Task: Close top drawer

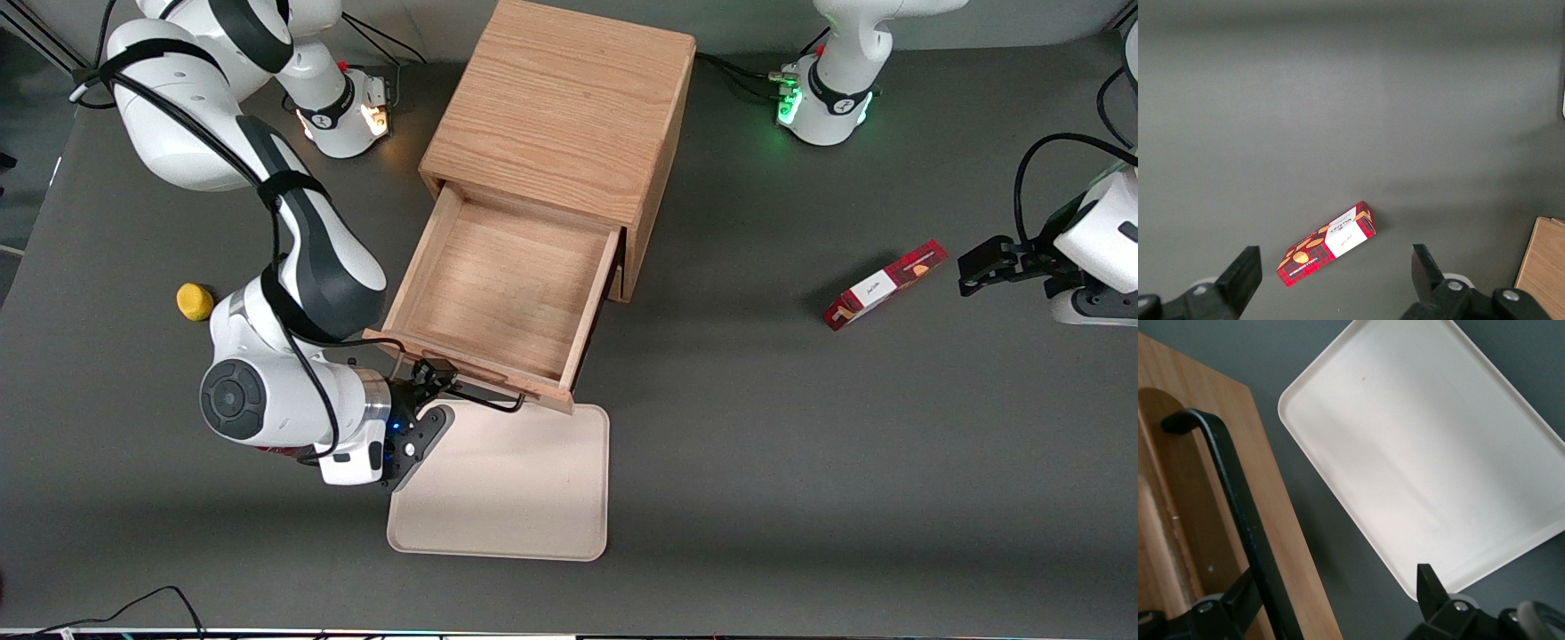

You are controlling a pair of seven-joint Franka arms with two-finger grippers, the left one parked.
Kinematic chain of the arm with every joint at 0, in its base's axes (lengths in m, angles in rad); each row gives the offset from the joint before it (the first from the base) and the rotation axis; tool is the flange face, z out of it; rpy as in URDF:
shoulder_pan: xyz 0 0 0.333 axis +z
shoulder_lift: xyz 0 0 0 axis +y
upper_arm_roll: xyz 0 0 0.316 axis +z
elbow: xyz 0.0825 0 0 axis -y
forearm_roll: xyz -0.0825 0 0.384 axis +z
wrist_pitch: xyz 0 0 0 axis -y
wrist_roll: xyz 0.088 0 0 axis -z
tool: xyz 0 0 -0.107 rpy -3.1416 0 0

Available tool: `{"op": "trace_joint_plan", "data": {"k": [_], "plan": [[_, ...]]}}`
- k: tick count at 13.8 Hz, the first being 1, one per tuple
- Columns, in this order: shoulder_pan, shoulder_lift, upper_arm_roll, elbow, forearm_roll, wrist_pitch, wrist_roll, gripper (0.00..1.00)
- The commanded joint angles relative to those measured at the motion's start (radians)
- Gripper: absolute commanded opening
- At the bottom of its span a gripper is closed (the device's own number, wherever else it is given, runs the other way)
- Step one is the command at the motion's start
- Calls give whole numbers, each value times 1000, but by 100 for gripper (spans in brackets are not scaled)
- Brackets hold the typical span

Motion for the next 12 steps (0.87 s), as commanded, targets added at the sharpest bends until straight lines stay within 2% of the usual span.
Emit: {"op": "trace_joint_plan", "data": {"k": [1, 8, 12], "plan": [[17, -11, -5, -19, -25, 15, -14, 100], [36, -77, -5, -127, -26, 46, -12, 100], [42, -149, -5, -245, -25, 91, -9, 100]]}}
